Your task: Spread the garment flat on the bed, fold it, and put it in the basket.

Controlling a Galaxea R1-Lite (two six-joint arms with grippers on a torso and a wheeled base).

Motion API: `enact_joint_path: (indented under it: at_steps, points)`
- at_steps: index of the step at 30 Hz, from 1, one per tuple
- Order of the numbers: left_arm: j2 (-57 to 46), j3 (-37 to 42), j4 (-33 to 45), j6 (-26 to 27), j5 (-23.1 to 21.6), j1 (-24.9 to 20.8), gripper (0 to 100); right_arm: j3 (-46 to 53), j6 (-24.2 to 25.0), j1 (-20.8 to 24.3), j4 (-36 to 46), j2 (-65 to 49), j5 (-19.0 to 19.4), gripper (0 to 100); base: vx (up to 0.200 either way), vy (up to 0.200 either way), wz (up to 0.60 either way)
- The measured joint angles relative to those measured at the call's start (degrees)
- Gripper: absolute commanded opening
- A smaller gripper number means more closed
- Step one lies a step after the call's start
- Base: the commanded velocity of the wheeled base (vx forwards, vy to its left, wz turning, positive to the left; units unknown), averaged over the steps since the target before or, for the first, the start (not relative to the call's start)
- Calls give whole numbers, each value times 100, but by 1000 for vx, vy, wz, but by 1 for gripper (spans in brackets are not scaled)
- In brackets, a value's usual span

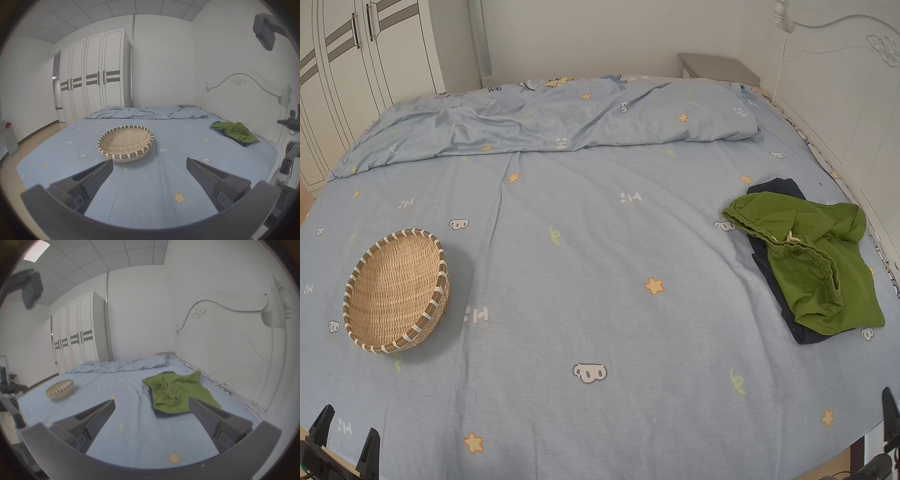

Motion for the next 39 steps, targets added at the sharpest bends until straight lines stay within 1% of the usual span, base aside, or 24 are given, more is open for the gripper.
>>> enact_joint_path:
  at_steps: [4,7,13,15,30,33,39]
  points:
    - [0,0,2,0,0,0,100,-841,99,204,490,306,28,100,0,0,0]
    - [0,0,0,0,0,0,100,-1571,128,421,830,780,41,100,0,0,0]
    - [0,0,2,0,2,0,100,-2610,79,711,1207,2178,41,100,0,0,0]
    - [0,0,0,0,0,0,100,-2944,27,781,1296,2732,-22,100,0,0,0]
    - [0,0,2,0,5,0,100,-5475,-324,1256,1807,6922,-891,100,0,0,0]
    - [0,0,2,-2,5,0,100,-6059,-377,1331,1862,7914,-1200,100,0,0,0]
    - [0,0,2,0,5,-2,100,-7283,-486,1369,1933,9510,-1660,100,0,0,0]
